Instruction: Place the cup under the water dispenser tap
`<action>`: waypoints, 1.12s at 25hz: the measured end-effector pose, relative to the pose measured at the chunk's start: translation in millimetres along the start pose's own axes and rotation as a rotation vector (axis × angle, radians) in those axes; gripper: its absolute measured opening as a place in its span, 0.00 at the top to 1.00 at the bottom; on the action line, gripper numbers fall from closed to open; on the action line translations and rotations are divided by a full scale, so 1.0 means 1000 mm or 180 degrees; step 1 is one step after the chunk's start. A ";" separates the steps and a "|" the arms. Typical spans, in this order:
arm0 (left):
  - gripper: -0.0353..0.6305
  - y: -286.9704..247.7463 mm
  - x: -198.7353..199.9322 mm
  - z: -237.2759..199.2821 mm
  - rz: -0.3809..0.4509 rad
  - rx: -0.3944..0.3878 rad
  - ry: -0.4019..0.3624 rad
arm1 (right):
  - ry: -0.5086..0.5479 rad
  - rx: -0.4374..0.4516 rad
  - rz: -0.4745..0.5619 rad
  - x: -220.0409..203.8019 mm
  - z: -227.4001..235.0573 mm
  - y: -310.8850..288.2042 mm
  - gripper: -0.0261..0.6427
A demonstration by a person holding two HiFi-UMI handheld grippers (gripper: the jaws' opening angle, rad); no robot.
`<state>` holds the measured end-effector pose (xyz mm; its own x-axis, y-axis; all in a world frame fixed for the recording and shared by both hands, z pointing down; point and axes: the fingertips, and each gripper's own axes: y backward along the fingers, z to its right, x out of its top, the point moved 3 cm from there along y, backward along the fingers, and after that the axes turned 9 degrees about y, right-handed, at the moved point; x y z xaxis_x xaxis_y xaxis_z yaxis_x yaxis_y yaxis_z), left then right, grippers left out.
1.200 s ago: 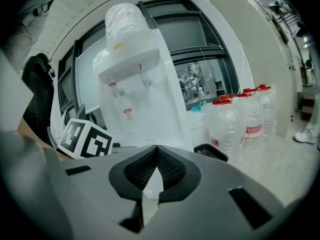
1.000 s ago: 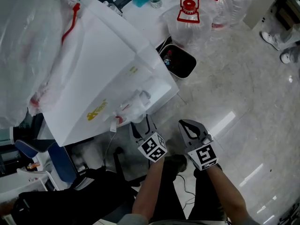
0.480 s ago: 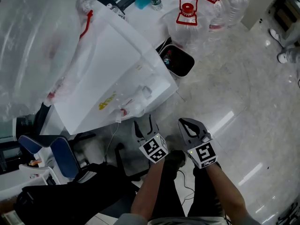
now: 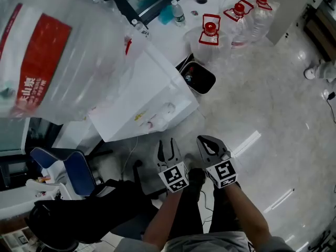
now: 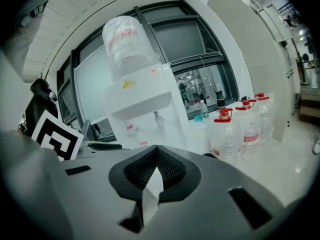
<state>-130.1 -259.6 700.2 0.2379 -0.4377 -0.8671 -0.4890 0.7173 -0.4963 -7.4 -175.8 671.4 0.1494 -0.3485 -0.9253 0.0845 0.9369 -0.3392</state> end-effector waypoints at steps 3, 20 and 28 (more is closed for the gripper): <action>0.73 0.025 0.026 0.018 0.0033 -0.0199 -0.0203 | -0.0058 -0.0008 0.0018 0.021 -0.003 0.010 0.94; 0.93 0.131 0.188 0.080 0.0358 -0.1223 -0.0256 | -0.0289 -0.0072 0.0319 0.167 -0.018 0.087 0.94; 0.93 0.173 0.255 0.089 0.0429 -0.1685 -0.0073 | -0.0271 -0.0088 0.0327 0.226 -0.036 0.126 0.94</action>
<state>-79.1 -198.5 389.0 0.1593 -0.3444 -0.9252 -0.8706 0.3928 -0.2961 1.9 -136.1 413.3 0.2390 -0.2508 -0.9381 0.0376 0.9677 -0.2491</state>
